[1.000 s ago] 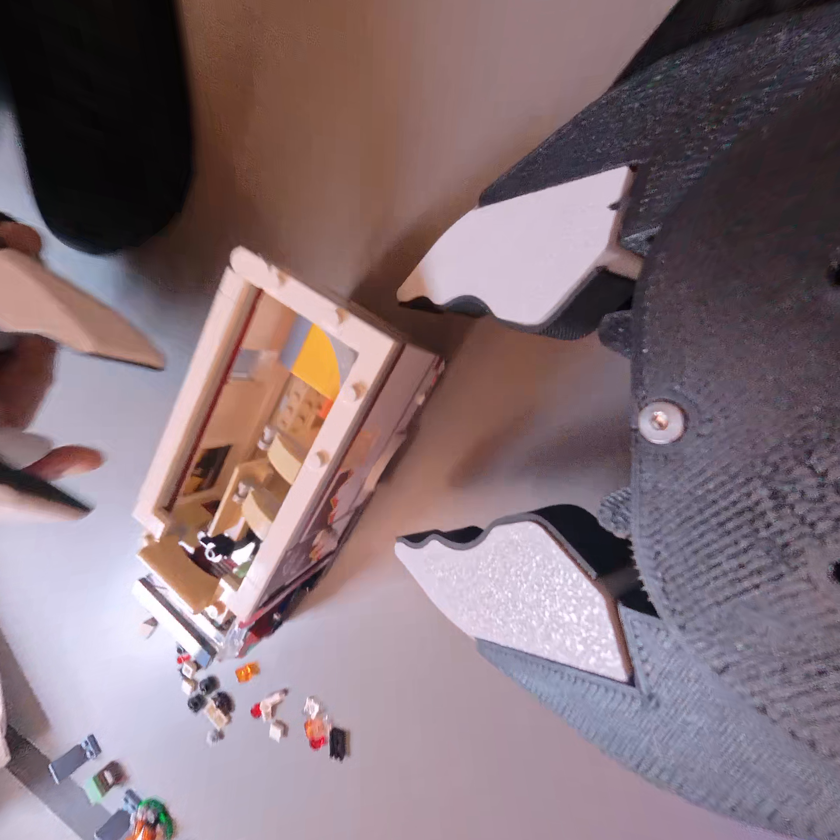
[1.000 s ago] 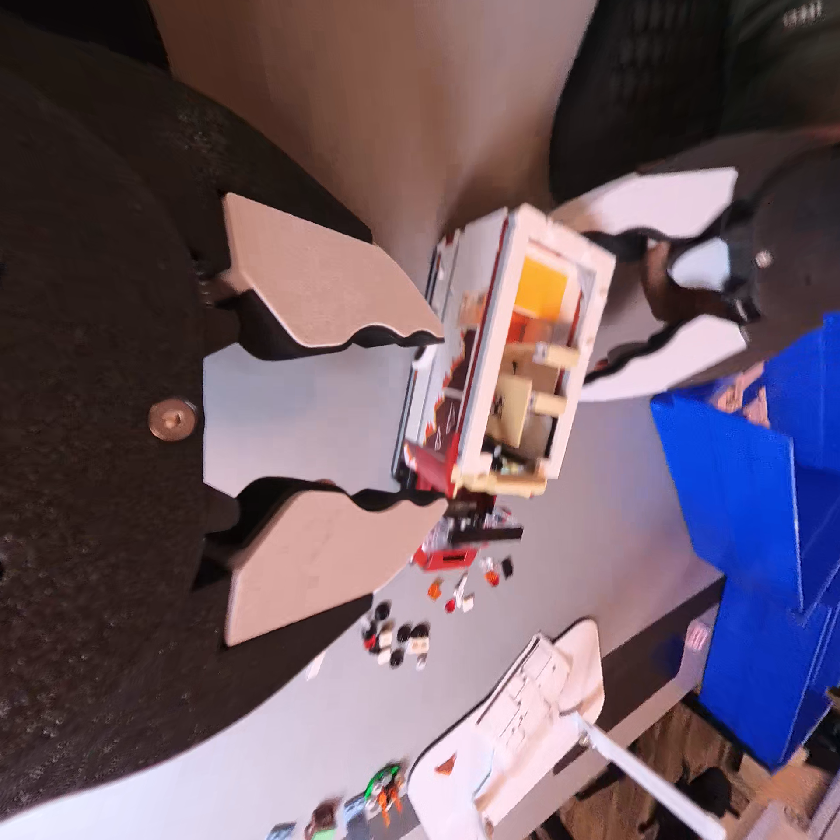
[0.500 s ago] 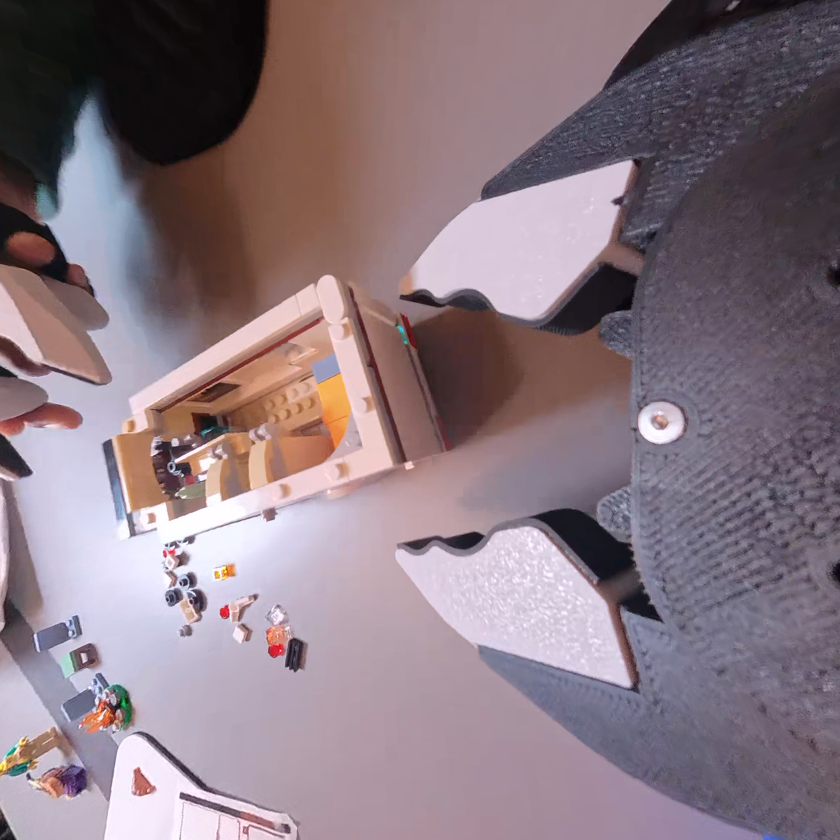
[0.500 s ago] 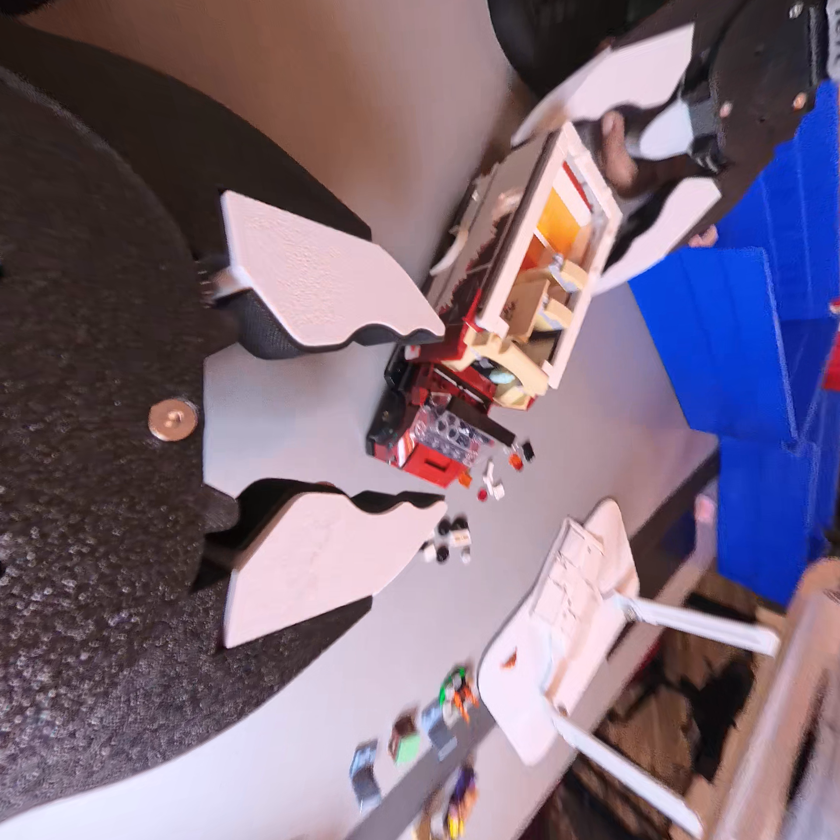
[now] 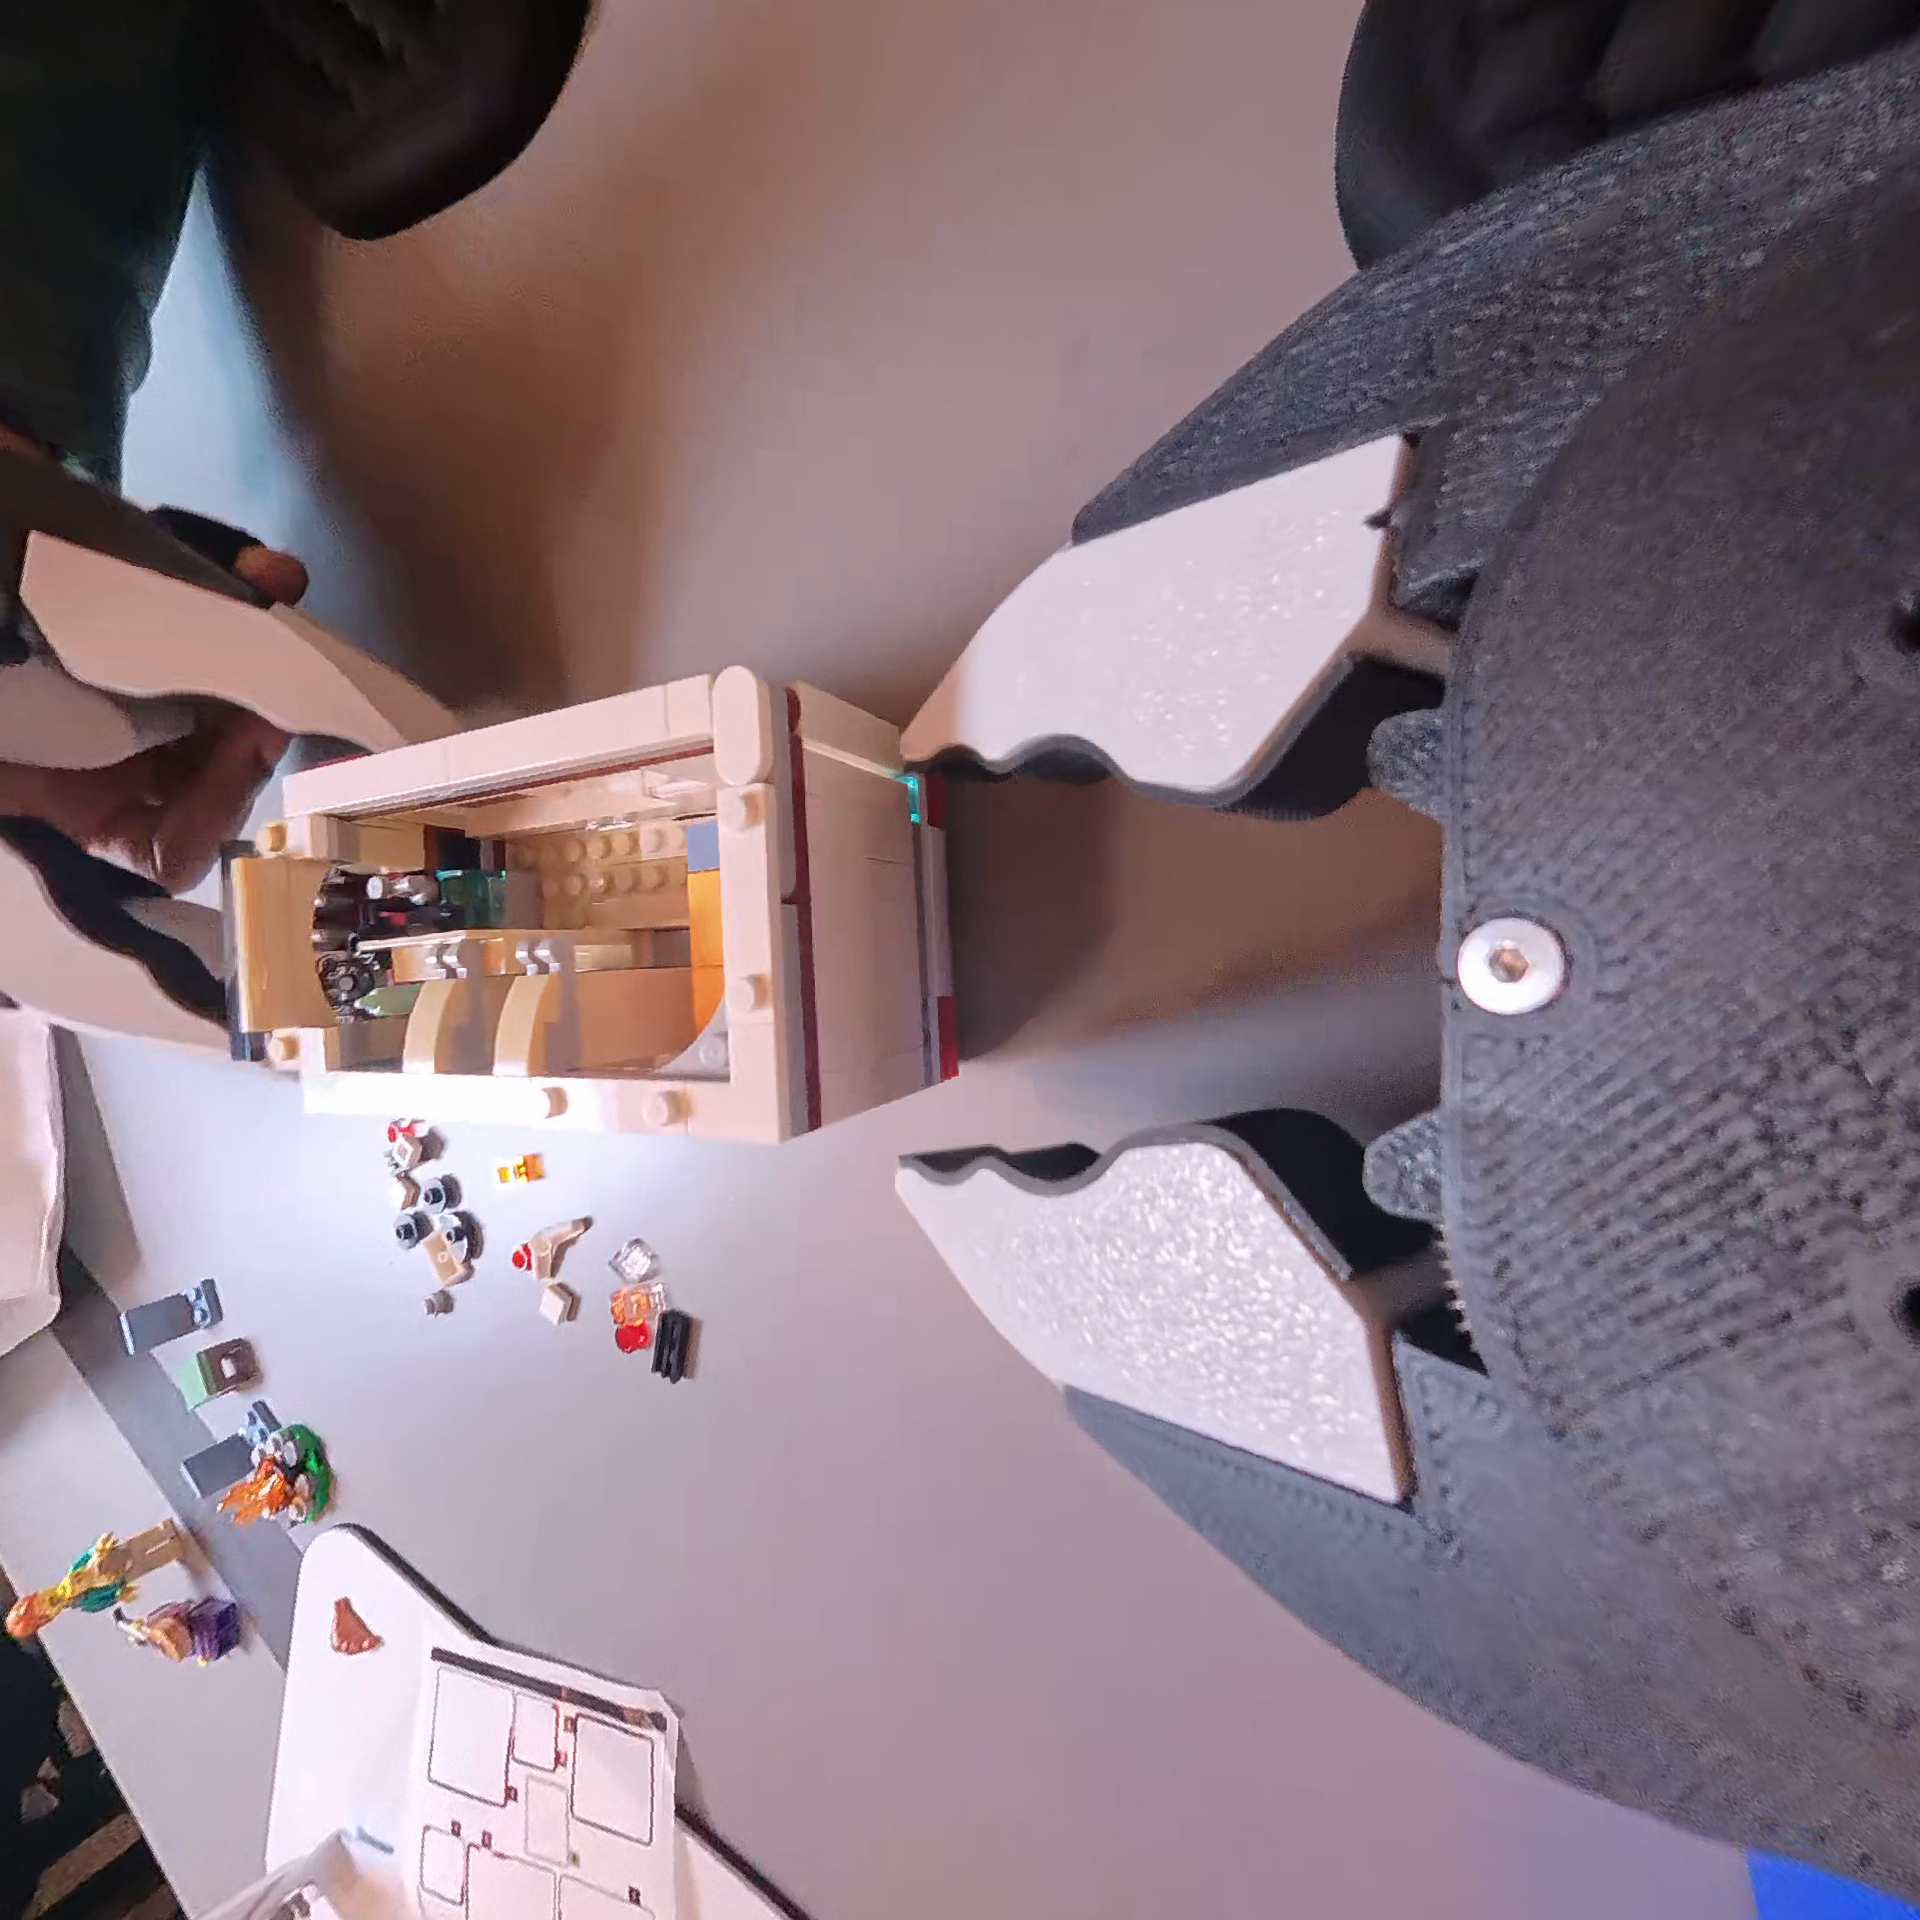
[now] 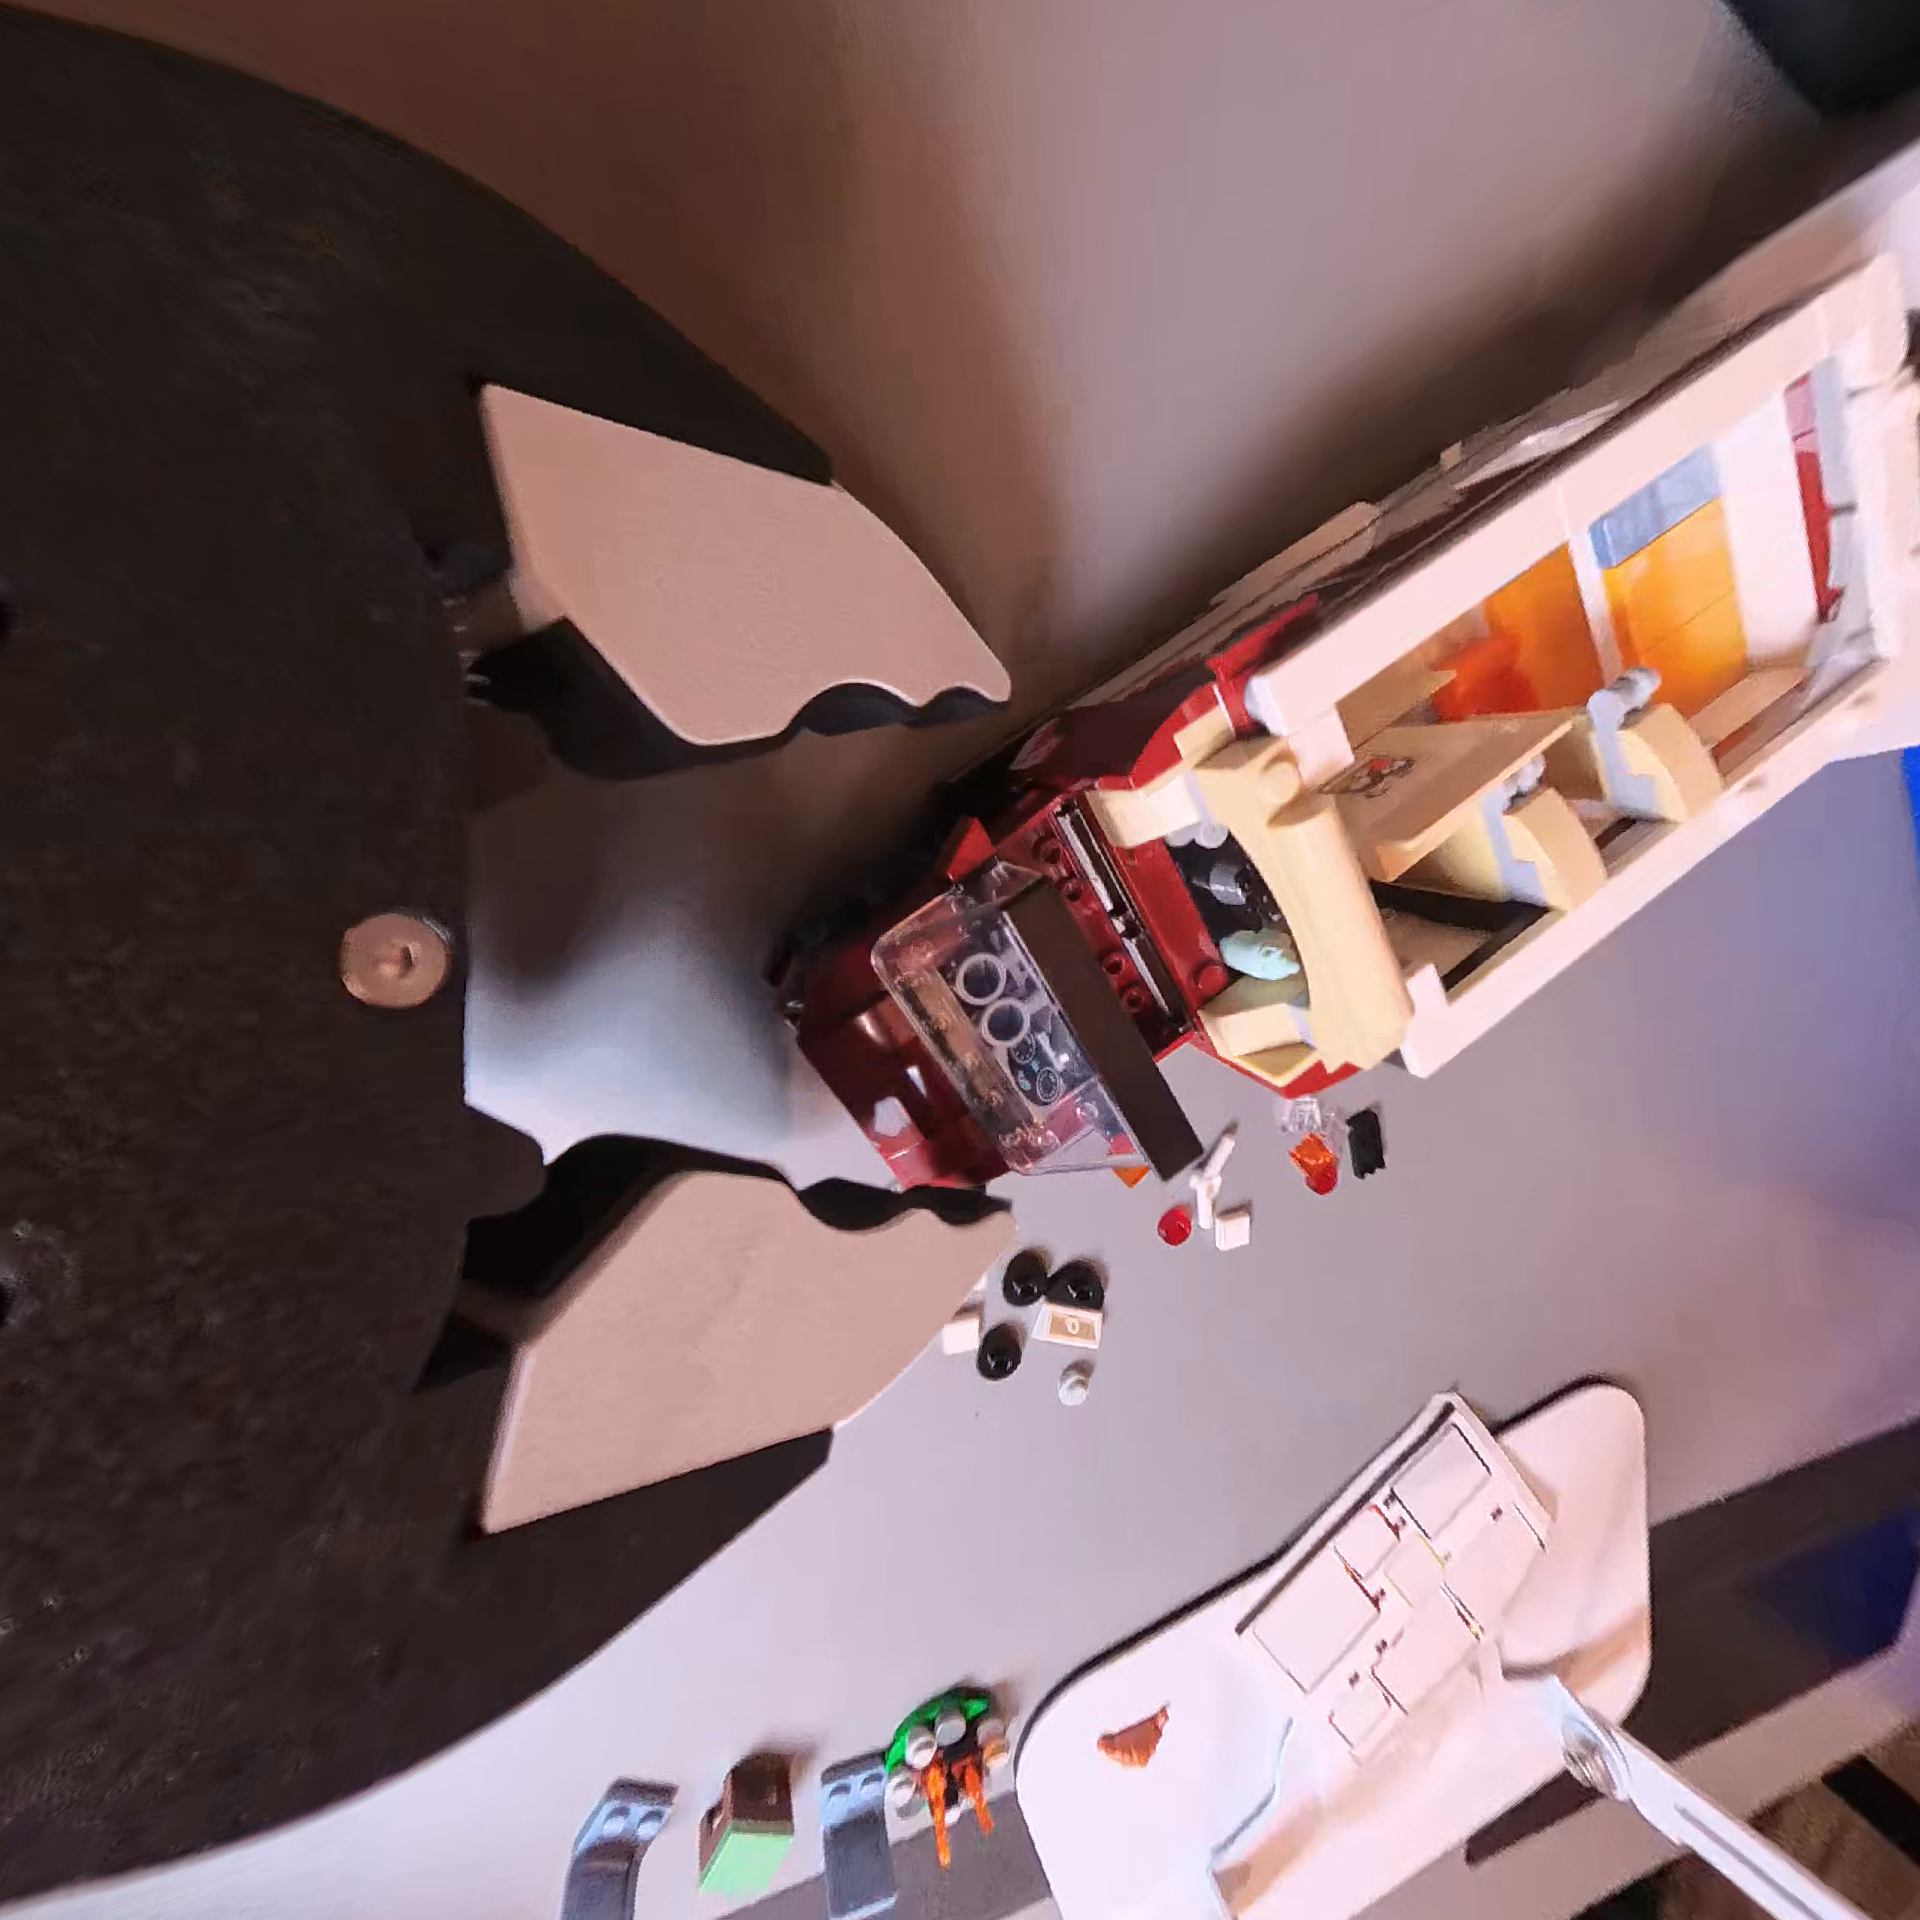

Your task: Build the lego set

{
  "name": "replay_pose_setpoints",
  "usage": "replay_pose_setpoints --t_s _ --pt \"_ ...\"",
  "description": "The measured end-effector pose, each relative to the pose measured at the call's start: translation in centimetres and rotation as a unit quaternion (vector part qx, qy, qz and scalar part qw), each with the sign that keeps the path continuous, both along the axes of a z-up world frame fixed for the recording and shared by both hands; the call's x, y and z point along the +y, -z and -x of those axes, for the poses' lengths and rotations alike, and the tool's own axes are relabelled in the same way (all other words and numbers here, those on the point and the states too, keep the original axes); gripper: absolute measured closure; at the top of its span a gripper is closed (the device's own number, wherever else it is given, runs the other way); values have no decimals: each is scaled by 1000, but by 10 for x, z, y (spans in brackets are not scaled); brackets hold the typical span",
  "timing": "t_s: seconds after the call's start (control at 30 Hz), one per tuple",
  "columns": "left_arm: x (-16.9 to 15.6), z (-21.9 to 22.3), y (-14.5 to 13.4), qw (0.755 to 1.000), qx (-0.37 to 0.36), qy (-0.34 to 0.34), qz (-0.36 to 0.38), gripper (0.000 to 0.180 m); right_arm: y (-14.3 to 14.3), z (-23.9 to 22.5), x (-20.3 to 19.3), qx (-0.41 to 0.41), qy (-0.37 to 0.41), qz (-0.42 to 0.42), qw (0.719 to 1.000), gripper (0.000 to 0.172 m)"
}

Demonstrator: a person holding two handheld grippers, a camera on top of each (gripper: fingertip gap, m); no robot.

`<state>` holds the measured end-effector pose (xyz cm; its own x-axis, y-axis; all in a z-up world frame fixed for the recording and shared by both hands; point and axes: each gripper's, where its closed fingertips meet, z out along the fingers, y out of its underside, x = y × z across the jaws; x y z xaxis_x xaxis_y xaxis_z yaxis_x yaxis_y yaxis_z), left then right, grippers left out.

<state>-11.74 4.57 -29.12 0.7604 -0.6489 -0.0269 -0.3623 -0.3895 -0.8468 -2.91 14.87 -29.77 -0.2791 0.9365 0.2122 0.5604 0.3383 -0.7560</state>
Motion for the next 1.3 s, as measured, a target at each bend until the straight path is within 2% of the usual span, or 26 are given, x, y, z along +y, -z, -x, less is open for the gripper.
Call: replay_pose_setpoints --t_s 0.13,0.23,0.3,0.5,0.6,0.67,0.7,0.8,0.87,1.0,1.13,1.2,1.3 --pt "2 -7 7 1000 4 9 17 90 0 -3 -1 -1 2 -5 1000 100" --pt "7 -8 9 999 29 11 7 98 -1 -20 -17 -15 -13 -10 1000 111" --pt "3 -11 9 999 31 30 4 101 -1 -26 -24 -19 -10 -10 1000 112" --pt "2 -13 9 999 27 31 4 101 -3 -29 -26 -20 -8 20 1000 110" --pt "-4 -12 -8 999 -24 28 1 91 -21 -32 -32 1 -15 69 998 102" --pt "-9 -3 -31 997 -68 13 -24 93 -45 -31 -27 46 0 86 995 102" --pt "-10 3 -45 996 -82 -1 -45 98 -58 -29 -20 71 20 85 994 103" --pt "-4 28 -93 983 -91 -72 -143 129 -98 -17 19 161 120 53 978 111" --pt "4 45 -124 969 -82 -128 -195 149 -121 -8 49 213 197 45 956 120" --pt "31 79 -172 936 -72 -233 -254 179 -156 16 113 271 316 50 908 123" --pt "69 97 -197 922 -97 -274 -255 180 -165 45 178 289 394 92 867 120" --pt "89 103 -204 919 -80 -286 -258 180 -165 59 199 296 412 119 854 121" --pt "117 112 -207 921 -56 -293 -249 177 -168 74 219 305 425 111 845 127"
